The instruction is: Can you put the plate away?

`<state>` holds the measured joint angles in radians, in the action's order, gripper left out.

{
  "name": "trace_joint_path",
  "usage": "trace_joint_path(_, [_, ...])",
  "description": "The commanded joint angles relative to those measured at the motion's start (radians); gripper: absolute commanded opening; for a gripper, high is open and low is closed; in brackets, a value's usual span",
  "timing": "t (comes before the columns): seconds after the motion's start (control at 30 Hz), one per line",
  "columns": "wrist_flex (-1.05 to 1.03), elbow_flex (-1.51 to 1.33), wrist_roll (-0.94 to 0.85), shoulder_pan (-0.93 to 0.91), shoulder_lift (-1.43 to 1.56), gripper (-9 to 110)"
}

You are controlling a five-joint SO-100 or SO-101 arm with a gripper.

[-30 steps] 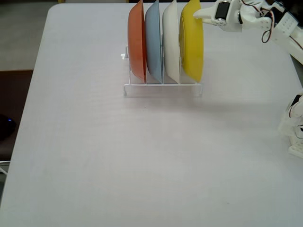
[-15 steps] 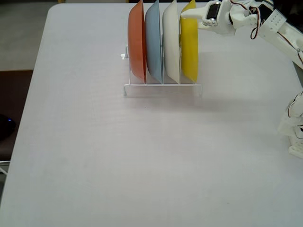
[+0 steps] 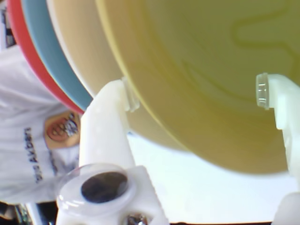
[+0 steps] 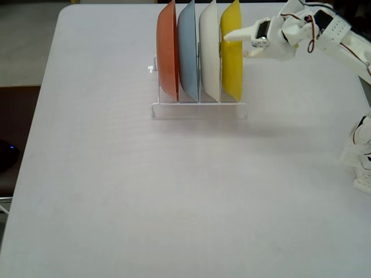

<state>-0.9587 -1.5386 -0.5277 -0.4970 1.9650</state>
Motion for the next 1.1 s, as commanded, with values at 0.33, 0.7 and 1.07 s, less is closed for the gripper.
trace_joint_path(0.33, [-0.009,-0.279,0.046,0.175,0.565,39])
trace_joint_path(0.7, [0.034,-0.693,0.307,0.617,0.931,26])
trace_joint_path(1.07, [0.301,-1.083,0.445,0.627,1.095,0])
